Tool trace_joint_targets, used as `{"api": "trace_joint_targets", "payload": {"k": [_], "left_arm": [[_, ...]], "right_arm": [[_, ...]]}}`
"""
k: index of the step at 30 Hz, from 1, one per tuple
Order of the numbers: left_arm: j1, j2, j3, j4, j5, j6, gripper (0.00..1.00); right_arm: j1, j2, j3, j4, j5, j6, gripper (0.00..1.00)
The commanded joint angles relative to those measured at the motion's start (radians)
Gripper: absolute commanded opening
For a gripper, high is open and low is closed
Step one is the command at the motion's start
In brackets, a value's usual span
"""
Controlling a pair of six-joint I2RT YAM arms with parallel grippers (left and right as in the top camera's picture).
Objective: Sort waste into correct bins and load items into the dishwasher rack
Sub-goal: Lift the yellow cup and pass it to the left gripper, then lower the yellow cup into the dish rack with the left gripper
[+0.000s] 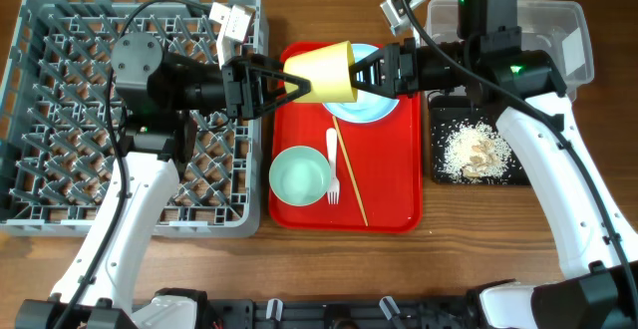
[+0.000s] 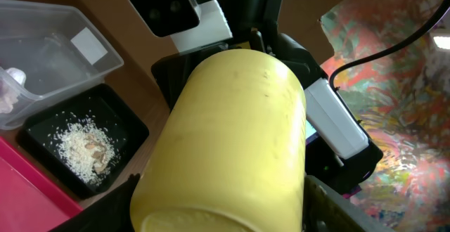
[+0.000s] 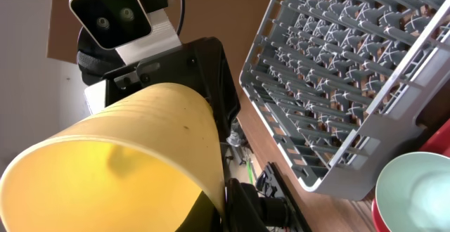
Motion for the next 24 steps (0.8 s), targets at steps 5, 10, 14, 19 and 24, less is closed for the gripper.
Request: {"api": "trace_joint_targets", "payload": {"k": [5,10,14,19,24], "left_arm": [[0.005,0.003,0.011,0.003,-0.002,-0.001,0.61],[0.006,0.003,0.011,0.003,-0.002,0.003,0.6],[0.006,0.004,0.011,-0.021,-0.003,0.097,0.56],[0.014,0.005,0.011,-0.095,-0.006,0.161,0.56],[0.1,0.005,0.011,-0.262,-0.031,0.295,0.57]], "right_arm": [[0.0,0.007,0.003,0.001,-0.02,0.002,0.04],[0.0,0.007,0.003,0.001,-0.02,0.003,0.09],[0.0,0.007,0.003,0.001,-0.02,0.003,0.38],[-0.001,0.007,0.003,-0.011,0.059,0.021,0.47],[-0.001,0.007,0.003,-0.013,0.298,0.026,0.53]]}}
